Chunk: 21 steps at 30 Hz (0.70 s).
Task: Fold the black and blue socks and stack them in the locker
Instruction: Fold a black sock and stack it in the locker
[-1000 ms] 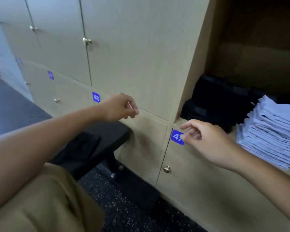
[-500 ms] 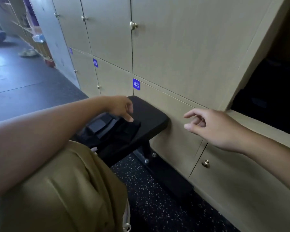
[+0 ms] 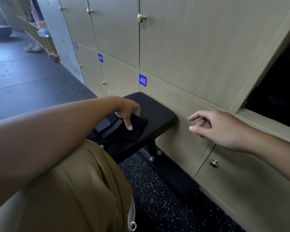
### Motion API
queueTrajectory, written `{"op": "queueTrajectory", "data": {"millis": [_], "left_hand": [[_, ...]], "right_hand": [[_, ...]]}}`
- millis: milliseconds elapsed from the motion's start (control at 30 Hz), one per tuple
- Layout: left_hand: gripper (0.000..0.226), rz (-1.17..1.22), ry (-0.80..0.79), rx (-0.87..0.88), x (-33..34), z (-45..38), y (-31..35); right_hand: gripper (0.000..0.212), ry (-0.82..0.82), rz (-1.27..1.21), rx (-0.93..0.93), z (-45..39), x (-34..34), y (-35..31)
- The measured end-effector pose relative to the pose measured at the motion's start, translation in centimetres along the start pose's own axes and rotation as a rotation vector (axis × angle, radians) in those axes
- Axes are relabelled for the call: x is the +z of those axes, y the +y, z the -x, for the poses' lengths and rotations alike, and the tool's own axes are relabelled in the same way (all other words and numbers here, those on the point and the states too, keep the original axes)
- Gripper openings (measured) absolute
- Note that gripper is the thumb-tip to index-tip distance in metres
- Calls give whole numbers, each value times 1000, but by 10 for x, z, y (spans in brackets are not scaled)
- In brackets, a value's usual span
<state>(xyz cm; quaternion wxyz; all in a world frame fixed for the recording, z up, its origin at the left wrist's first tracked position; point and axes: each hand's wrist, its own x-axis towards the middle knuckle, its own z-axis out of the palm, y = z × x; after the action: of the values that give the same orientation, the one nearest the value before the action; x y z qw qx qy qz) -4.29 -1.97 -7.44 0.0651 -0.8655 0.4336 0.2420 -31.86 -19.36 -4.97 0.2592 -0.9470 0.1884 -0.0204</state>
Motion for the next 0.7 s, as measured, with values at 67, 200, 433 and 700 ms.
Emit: {"op": "queueTrajectory", "data": {"millis": [67, 200, 433, 700], "left_hand": [[56, 16, 31, 13, 0, -2, -3], [35, 61, 74, 63, 0, -3, -9], [33, 242, 220, 160, -13, 10, -7], [33, 398, 354, 233, -10, 11, -4]], "right_hand": [[23, -8, -8, 3, -1, 0, 2], [24, -29, -16, 7, -1, 2, 3], [32, -56, -77, -15, -18, 19, -10], [74, -106, -378, 102, -79, 68, -30]]}}
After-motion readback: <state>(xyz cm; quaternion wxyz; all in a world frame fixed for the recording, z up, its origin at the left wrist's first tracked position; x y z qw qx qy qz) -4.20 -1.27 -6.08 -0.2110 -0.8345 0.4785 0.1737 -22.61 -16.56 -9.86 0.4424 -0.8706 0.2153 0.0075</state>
